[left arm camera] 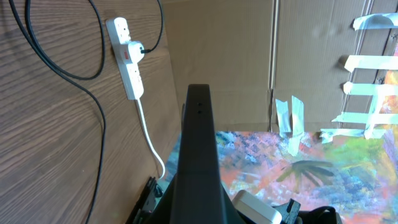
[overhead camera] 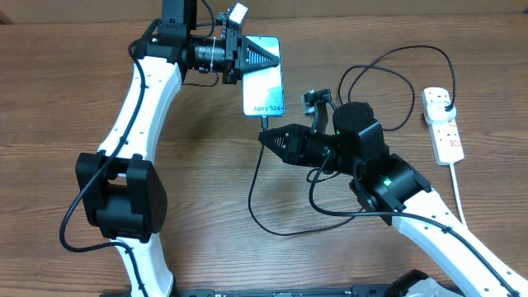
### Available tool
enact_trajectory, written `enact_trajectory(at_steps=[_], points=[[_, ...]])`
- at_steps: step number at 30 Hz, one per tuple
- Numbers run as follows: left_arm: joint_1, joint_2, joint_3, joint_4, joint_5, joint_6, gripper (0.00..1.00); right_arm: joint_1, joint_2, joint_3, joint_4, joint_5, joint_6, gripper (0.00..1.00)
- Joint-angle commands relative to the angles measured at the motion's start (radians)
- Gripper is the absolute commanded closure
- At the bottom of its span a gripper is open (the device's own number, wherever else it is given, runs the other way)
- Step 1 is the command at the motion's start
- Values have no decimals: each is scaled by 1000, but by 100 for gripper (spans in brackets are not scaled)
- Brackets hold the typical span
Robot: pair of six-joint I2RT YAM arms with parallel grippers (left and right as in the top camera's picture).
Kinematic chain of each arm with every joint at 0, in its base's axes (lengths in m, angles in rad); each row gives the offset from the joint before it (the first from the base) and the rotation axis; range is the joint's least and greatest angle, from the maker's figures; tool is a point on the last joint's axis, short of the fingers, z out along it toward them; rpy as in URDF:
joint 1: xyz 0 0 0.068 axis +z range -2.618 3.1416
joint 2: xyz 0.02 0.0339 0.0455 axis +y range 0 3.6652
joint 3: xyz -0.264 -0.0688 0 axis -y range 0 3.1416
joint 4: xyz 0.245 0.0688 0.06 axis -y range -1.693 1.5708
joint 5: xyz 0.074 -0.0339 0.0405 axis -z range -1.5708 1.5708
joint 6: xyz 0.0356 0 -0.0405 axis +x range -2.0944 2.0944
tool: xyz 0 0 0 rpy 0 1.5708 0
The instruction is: Plug charger to phone and switch on socket
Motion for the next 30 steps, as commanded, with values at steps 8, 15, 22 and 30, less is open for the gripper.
enact_trajectory(at_steps=[8, 15, 22, 30], points=[[-22, -32, 10, -11, 73, -5, 96, -46, 5, 0, 21, 48, 0, 96], [-33, -32, 10, -15, 73, -6, 96, -46, 5, 0, 21, 48, 0, 96], [-60, -32, 10, -15, 54, -7, 96, -46, 5, 0, 18, 48, 0, 96], [-60, -32, 10, -15, 55, -6, 96, -46, 5, 0, 16, 48, 0, 96]])
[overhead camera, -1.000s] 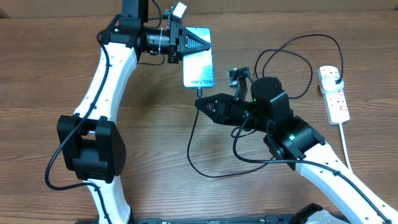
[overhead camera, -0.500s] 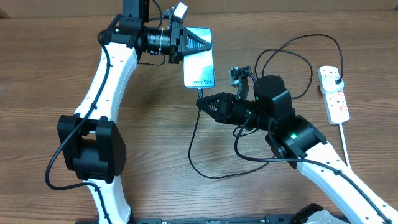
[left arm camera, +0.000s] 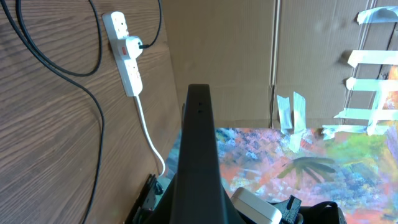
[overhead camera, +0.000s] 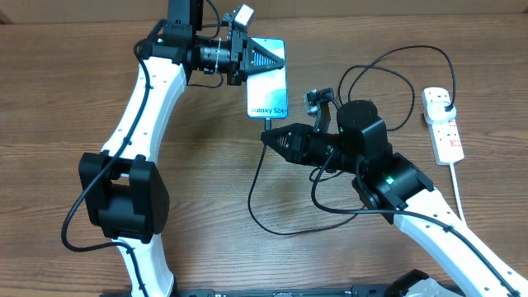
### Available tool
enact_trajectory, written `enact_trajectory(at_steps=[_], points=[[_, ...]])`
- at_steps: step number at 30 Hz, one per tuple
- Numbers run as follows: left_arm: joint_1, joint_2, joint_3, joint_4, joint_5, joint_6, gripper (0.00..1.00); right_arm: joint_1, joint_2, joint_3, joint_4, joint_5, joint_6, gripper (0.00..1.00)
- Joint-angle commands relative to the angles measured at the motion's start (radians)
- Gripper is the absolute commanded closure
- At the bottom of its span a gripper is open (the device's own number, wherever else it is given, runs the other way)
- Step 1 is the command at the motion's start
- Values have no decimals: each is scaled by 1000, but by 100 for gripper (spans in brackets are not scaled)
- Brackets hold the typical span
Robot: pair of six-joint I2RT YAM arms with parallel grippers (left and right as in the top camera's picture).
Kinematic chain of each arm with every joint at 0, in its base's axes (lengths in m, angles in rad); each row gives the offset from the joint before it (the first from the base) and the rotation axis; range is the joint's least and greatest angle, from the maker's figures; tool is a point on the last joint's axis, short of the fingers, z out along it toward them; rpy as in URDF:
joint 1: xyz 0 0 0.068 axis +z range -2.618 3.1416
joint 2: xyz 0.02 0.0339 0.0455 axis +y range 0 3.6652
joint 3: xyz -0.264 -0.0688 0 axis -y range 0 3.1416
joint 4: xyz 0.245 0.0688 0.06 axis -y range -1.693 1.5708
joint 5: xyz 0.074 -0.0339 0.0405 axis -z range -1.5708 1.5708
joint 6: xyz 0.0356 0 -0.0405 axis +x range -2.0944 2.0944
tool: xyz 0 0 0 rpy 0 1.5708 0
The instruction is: Plug charger to phone and switch on socket
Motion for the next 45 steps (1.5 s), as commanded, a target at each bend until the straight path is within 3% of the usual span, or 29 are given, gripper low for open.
enact_trajectory(at_steps=[1, 5, 13, 18, 26, 31, 45], points=[[-37, -32, 10, -14, 60, -6, 96, -29, 5, 2, 21, 74, 0, 96], [-32, -32, 10, -5, 53, -6, 96, -29, 5, 2, 15, 73, 0, 95], [4, -32, 10, -7, -29, 5, 96, -29, 5, 2, -23, 60, 0, 84], [12, -32, 10, -24, -77, 79, 96, -29, 5, 2, -30, 51, -5, 71], [12, -32, 10, -203, -363, 252, 96, -29, 5, 2, -77, 53, -35, 58], [12, -14, 7, -305, -476, 393, 96, -29, 5, 2, -121, 57, -62, 56], [12, 180, 0, -359, -650, 421, 96, -29, 5, 2, -274, 82, -117, 55]])
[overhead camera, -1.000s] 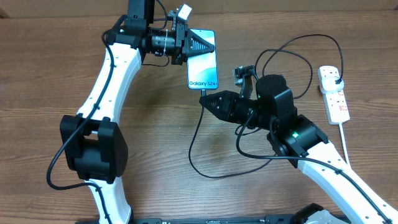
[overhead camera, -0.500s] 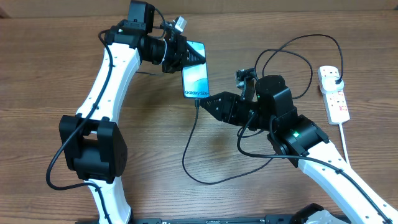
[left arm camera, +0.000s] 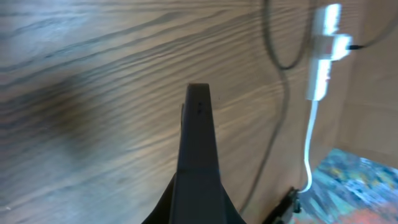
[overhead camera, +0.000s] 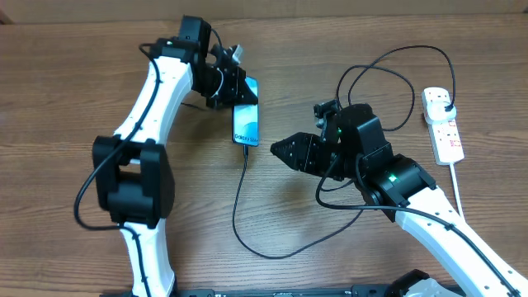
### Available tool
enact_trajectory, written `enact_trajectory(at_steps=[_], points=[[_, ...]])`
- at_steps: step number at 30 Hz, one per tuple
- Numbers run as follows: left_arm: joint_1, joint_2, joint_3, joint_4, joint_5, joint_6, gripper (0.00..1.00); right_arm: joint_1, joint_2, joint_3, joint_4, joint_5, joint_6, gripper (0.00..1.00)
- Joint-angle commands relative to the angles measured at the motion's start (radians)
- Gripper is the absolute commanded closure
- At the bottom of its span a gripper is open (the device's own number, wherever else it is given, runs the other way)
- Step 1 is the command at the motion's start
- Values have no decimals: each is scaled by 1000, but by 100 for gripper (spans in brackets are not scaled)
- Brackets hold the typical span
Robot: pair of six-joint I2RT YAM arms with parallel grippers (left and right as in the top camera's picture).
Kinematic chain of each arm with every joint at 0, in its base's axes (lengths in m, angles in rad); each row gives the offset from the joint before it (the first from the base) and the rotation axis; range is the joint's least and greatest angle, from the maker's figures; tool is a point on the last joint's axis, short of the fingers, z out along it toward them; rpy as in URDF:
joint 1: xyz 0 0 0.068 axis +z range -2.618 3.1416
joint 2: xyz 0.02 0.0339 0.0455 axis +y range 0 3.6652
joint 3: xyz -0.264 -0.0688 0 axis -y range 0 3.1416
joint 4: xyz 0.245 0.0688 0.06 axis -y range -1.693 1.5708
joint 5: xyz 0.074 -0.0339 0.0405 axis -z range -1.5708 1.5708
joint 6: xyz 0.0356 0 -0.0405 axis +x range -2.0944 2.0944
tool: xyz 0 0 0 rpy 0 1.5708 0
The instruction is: Plug charger to phone and switch on socket
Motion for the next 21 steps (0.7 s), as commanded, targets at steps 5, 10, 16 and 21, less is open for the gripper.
enact_trajectory(at_steps=[5, 10, 16, 21], points=[[13, 143, 0, -2, -62, 10, 96, -5, 3, 2, -40, 20, -57, 54], [31, 227, 0, 3, -77, -5, 96, -5, 3, 2, -61, 20, -60, 54], [33, 244, 0, 13, -130, -11, 96, -5, 3, 2, -60, 24, -60, 54], [30, 244, 0, 11, -203, -16, 96, -5, 3, 2, -60, 26, -60, 54]])
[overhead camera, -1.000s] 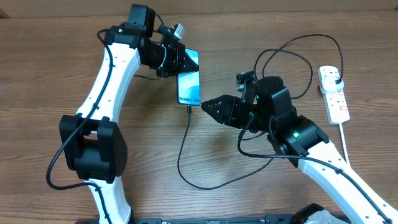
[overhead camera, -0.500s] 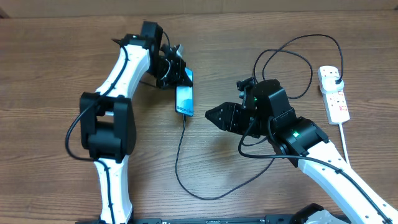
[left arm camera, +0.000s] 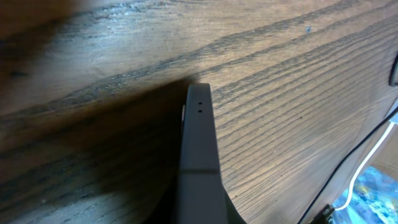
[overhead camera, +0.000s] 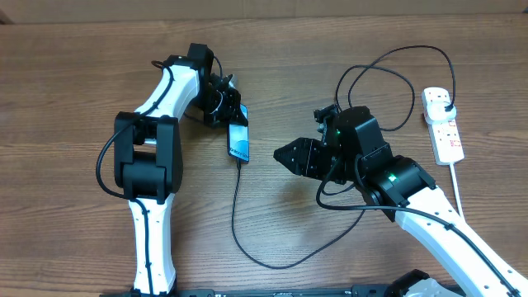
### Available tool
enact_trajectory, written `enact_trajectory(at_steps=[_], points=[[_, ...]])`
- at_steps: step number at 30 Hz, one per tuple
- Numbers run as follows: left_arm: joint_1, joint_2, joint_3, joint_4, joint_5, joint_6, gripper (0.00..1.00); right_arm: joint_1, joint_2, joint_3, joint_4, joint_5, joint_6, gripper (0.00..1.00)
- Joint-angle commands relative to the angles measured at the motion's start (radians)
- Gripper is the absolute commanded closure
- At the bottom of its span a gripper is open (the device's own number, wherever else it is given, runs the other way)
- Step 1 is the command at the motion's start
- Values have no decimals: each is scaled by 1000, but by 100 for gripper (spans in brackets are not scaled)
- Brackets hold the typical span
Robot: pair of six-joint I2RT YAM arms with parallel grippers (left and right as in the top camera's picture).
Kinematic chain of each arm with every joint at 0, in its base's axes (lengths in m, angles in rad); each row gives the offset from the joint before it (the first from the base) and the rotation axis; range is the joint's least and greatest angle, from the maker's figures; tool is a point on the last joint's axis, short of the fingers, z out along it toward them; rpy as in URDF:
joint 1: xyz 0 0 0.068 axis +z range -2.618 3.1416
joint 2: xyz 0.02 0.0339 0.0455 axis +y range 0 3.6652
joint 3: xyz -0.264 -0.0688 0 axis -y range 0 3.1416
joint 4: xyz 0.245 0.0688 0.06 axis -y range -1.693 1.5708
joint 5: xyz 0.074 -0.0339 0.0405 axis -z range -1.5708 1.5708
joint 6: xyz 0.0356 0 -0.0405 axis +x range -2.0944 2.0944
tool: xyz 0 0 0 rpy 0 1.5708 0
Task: Plug charger to phone and switch on socket
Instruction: 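Lower the phone flat onto the table with the left gripper and release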
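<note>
The phone (overhead camera: 238, 136) is tipped on its side edge, low over the wooden table (overhead camera: 74, 206), with my left gripper (overhead camera: 232, 118) shut on its upper part. In the left wrist view the phone's dark edge (left arm camera: 199, 143) fills the middle, casting a shadow on the wood just below. A black charger cable (overhead camera: 234, 206) is plugged into the phone's lower end and loops down and right. My right gripper (overhead camera: 280, 153) hovers to the right of the phone, open, apart from the cable. The white power strip (overhead camera: 443, 125) lies at the far right with a plug in it.
More black cable loops (overhead camera: 388, 74) lie behind the right arm, toward the power strip. The strip's white lead (overhead camera: 459, 194) runs down the right side of the table. A cardboard wall (overhead camera: 330, 7) edges the far side.
The left gripper has carried the phone a little left and nearer, down close to the table, tipped more on edge. The right gripper has hardly moved.
At first the left gripper held the phone face up over the far middle, with the right gripper at its lower end by the cable. Later the phone was lower and further left, cable plugged in, right gripper apart. Now the phone is just above the wood.
</note>
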Motion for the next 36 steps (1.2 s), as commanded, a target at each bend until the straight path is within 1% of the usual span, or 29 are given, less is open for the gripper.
enact_trajectory(at_steps=[1, 5, 11, 14, 15, 17, 24, 26, 36], points=[[-1, 14, 0, -7, -101, -15, 95, -5, 1, 2, 6, 11, -16, 54], [-1, 14, 0, -7, -102, -15, 90, -5, 1, 2, 6, 11, -15, 53], [-1, 14, 0, -7, -103, -15, 89, -5, 1, 2, 5, 11, -15, 53], [-1, 14, 0, -8, -103, -14, 83, -5, 1, 2, 5, 11, -15, 53], [-1, 14, 0, -8, -103, -14, 78, -5, 1, 2, 5, 10, -15, 53], [-1, 14, 0, -8, -103, -14, 73, -5, 1, 2, 5, 11, -15, 53], [-1, 14, 0, -8, -110, -14, 62, -5, 1, 2, 5, 10, -15, 52], [-1, 14, 0, -11, -132, -14, 60, -5, 1, 2, 5, 10, -15, 52], [-1, 14, 0, -39, -264, -14, 58, -5, 1, 2, 5, 10, -15, 52]])
